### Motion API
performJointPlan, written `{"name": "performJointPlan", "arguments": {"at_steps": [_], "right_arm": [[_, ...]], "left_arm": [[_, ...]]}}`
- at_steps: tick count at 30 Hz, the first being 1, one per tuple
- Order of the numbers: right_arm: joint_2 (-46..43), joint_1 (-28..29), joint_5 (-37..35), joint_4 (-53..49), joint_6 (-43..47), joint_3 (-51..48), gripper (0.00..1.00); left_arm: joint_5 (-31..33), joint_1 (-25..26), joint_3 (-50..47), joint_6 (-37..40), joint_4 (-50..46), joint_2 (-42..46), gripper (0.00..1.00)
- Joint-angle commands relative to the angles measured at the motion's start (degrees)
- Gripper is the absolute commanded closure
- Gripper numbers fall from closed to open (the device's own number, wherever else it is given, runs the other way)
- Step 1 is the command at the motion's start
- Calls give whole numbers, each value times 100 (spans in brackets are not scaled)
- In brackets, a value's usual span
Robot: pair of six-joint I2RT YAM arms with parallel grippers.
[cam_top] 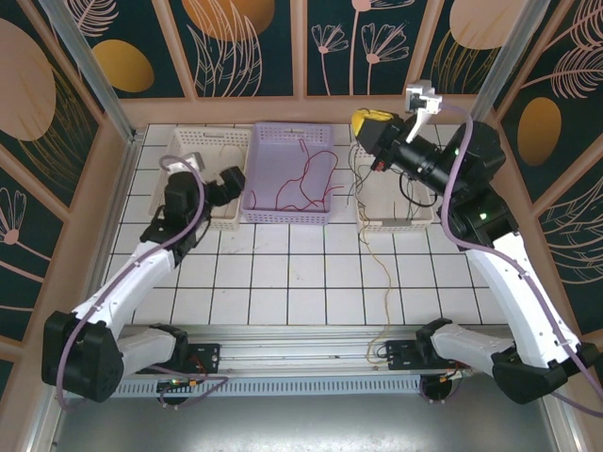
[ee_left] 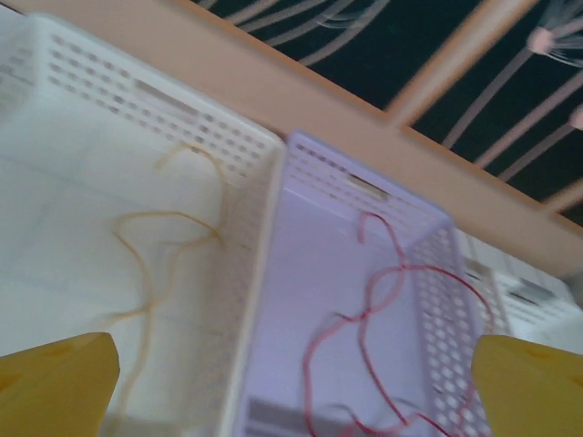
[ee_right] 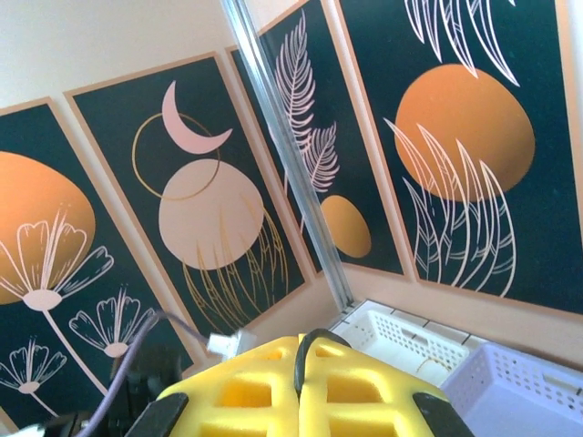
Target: Untangle the cables
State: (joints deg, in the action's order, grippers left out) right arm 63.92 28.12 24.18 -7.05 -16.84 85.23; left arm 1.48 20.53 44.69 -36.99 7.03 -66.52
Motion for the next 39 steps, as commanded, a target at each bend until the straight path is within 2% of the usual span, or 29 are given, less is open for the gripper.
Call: {"name": "performJointPlan", "arguments": {"at_steps": [1, 8, 15, 20, 25, 32, 39], "right_arm": [[366, -12, 265, 46, -47, 773, 100], [1313, -8, 587, -459, -274, 2360, 100], [1862, 7, 861, -698, -487, 3269, 100], [2094, 1, 930, -845, -518, 3730, 100], [2192, 24, 985, -855, -566, 3899, 100], [2254, 24, 998, -860, -559, 3959, 100], [2287, 36, 1036, -864, -584, 4025, 100]], "left_arm": [[-400, 603, -287, -249, 622, 78, 2], [-669, 1360, -846, -223, 1538, 21, 1], [-1144, 1862, -1188, -256, 2608, -673, 1], [-1274, 2394, -1073, -219, 3002, -1249, 1], [-1352, 2833, -902, -156, 3194, -1707, 2], [-1585, 3261, -903, -261, 3772, -1896, 2], [-1748, 3878, -291, -211, 3869, -2585, 1]]}}
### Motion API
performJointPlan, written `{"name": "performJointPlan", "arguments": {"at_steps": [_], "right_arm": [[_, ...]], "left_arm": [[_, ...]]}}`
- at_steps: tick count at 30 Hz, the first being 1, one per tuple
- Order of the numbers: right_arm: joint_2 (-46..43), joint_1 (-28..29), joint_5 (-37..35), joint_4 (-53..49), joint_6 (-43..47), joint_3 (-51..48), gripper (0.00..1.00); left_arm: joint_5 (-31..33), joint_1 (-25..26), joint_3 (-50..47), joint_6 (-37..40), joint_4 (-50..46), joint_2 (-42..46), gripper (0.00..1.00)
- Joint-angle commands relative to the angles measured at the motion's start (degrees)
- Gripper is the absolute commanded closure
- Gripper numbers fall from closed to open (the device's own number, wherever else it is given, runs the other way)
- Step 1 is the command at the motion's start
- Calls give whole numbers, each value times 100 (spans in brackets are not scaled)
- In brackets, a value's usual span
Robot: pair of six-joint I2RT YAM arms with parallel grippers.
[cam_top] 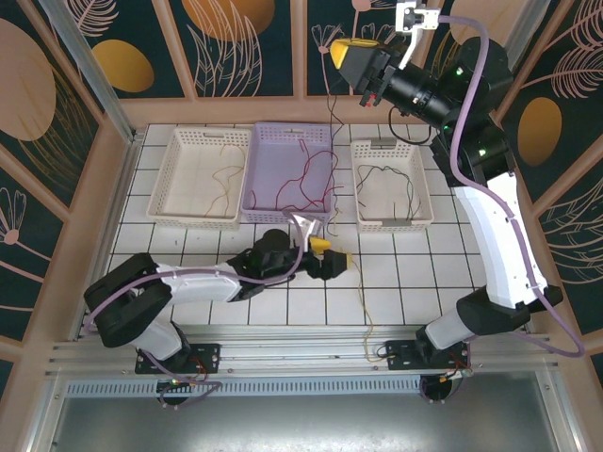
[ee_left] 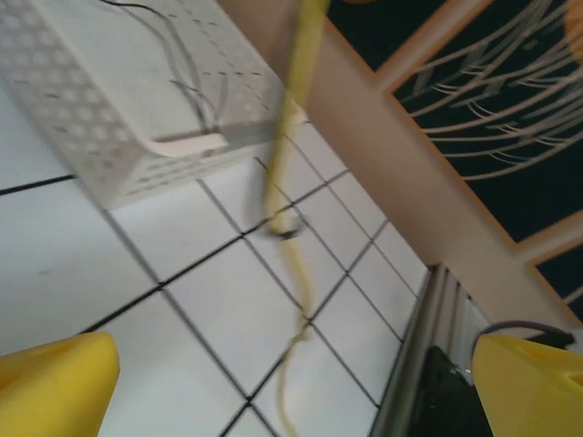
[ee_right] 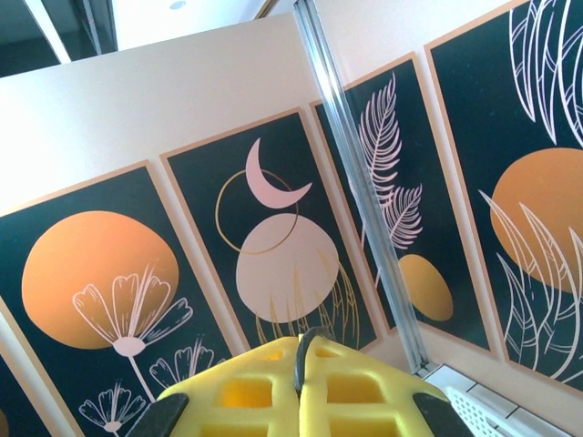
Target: Untangle the cables
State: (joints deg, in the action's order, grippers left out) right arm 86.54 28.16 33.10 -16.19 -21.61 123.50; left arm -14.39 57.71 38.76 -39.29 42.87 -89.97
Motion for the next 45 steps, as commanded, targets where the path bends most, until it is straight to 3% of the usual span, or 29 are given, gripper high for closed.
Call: {"name": "performJointPlan", "arguments": {"at_steps": [1, 6, 8, 14, 21, 34, 40, 45], "right_arm": [[22, 32, 152, 48, -108, 194, 100], [4, 69, 146, 28, -101, 220, 100], [-22, 67, 120, 2, -65, 211, 100], [-86, 67, 29, -2, -41, 200, 100], [-257, 78, -236, 97, -7, 28, 100], [-1211, -9, -2845, 581, 558, -871, 100], [-1410, -82, -3675, 638, 899, -798, 100], [-1425, -108, -3942, 634, 1044, -550, 100]], "left_arm": [[-160, 209, 396, 24, 262, -355, 1], [-26, 317, 655, 15, 94, -755, 2], [25, 319, 641, -7, 107, -771, 7], [-4, 319, 702, 84, -43, -764, 59], [15, 313, 655, 91, -86, -667, 99], [20, 319, -345, 132, -335, 441, 100], [449, 317, -895, 433, -1076, 1388, 100], [1129, 311, -1131, 702, -1859, 2375, 100]]}}
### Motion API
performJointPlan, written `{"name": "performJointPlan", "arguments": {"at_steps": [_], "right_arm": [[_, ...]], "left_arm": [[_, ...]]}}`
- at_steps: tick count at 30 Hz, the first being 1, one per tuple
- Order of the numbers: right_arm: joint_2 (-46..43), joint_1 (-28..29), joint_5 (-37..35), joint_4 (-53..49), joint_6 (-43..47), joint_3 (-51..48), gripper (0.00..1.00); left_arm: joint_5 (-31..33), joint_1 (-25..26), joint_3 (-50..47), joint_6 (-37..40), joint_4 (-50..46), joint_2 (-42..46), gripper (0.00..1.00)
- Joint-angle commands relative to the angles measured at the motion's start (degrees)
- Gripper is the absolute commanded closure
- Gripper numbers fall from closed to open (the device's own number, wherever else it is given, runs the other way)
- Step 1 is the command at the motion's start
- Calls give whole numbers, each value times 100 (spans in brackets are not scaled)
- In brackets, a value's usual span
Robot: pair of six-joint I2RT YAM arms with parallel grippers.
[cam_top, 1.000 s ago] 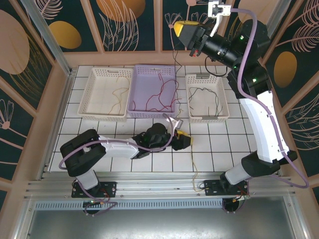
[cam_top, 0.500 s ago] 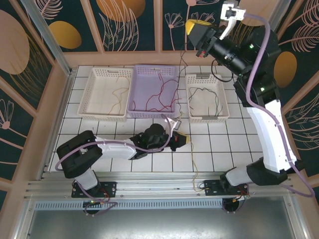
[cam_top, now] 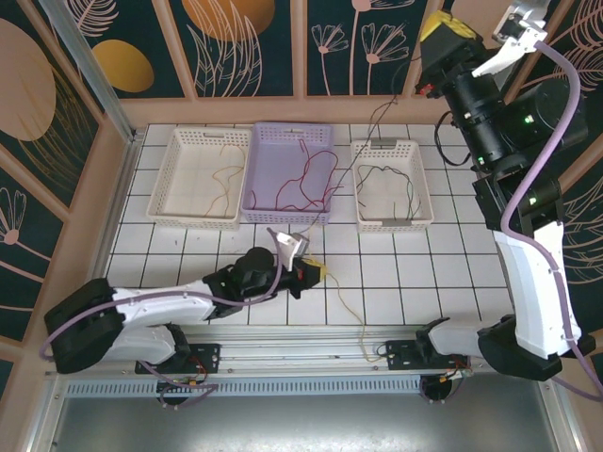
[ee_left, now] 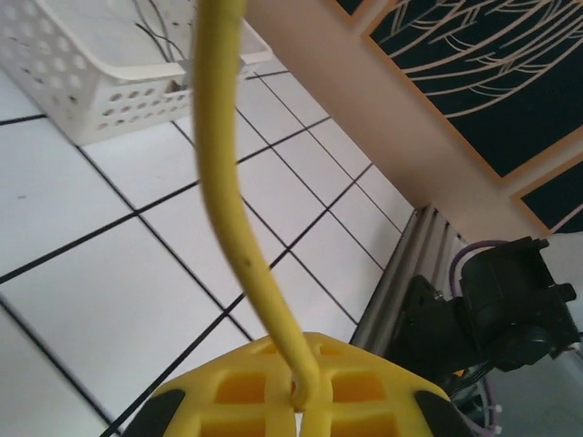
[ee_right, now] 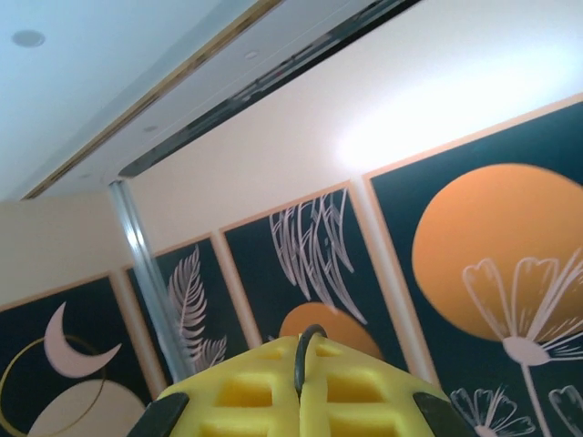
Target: Untangle the cables
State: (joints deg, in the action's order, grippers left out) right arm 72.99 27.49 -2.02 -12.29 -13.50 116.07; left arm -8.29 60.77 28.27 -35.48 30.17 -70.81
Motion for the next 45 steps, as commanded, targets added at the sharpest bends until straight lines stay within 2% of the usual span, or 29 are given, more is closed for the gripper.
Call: {"name": "performJointPlan", "arguments": {"at_steps": [1, 7, 11, 13, 19, 29, 33, 40, 45], "right_arm": [[-67, -46, -434, 237, 245, 251, 100], [-9, -42, -517, 180, 259, 284, 100], [-76, -59, -944, 316, 285, 130, 100], [-150, -72, -1102, 459, 277, 21, 100], [-716, -128, -2259, 1230, 293, -839, 100], [-1084, -275, -2816, 1394, 448, -1356, 100], [-1149, -322, -2716, 1377, 518, -1412, 100], [-773, -330, -1702, 863, 485, -1172, 100], [-633, -346, -1598, 819, 612, -1112, 100]], "left_arm": [[688, 5, -110, 369, -741, 711, 100], [1480, -30, 97, 690, -1717, 1998, 100], [1781, -46, 429, 942, -2399, 2582, 100], [1875, -51, 553, 1025, -2707, 2742, 100], [2210, -55, 706, 1246, -3358, 3015, 100], [3381, -49, 1169, 1188, -4308, 3134, 100], [3874, -55, 1290, 1132, -4707, 3291, 100], [4018, -52, 1460, 1157, -4626, 3630, 100], [4029, -48, 1823, 1250, -4678, 3626, 100]]}}
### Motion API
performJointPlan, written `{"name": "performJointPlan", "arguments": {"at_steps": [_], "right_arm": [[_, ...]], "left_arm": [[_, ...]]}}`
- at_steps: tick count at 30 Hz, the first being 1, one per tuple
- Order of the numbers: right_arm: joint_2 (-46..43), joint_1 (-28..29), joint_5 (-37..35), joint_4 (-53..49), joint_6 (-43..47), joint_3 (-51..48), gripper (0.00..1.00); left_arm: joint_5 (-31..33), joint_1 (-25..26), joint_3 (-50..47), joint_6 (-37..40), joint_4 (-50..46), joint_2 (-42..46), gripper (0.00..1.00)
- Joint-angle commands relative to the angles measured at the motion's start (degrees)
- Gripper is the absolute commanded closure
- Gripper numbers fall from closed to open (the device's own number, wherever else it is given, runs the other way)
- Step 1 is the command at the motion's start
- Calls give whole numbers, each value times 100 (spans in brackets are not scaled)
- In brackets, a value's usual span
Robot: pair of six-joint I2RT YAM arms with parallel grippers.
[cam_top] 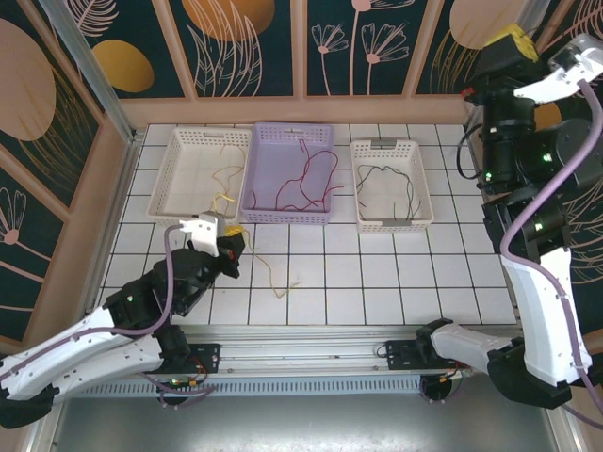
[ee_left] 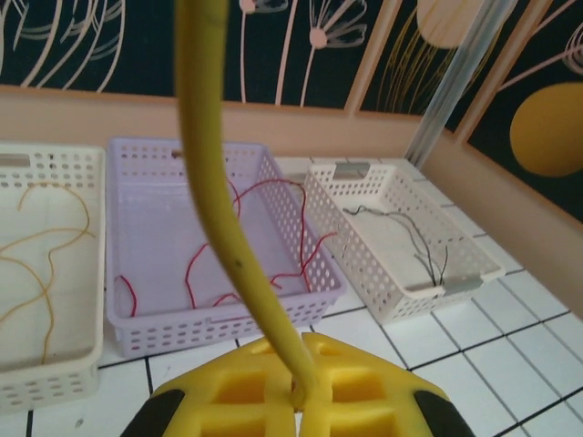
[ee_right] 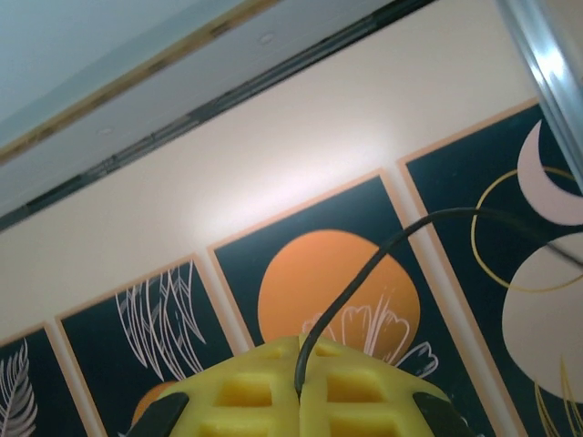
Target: Untangle the cables
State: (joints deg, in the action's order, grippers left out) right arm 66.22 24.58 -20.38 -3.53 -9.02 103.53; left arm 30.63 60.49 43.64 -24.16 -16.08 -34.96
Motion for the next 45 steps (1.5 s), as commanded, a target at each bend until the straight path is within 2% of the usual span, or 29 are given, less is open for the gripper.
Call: {"name": "performJointPlan", "arguments": {"at_steps": [1, 6, 11, 17, 21, 32, 45], "right_arm": [[71, -58, 232, -44, 212, 125, 100], [155, -107, 159, 51, 341, -84, 100], [259, -297, 376, 74, 194, -285, 100], [395, -700, 1056, 22, -369, -546, 100], [593, -920, 1749, -116, -708, -572, 100], [884, -1321, 2656, -164, -1188, -858, 100], [933, -1511, 2712, -75, -1228, -1367, 100]], "left_arm": [[148, -24, 375, 141, -67, 42, 100], [200, -20, 732, 245, -89, 67, 100], [158, -24, 980, 272, -119, 142, 100], [215, -26, 1065, 290, -177, 243, 100], [259, -22, 1087, 290, -194, 310, 100], [336, -20, 1014, 298, -221, 420, 100], [499, -26, 1075, 355, -190, 529, 100]]}}
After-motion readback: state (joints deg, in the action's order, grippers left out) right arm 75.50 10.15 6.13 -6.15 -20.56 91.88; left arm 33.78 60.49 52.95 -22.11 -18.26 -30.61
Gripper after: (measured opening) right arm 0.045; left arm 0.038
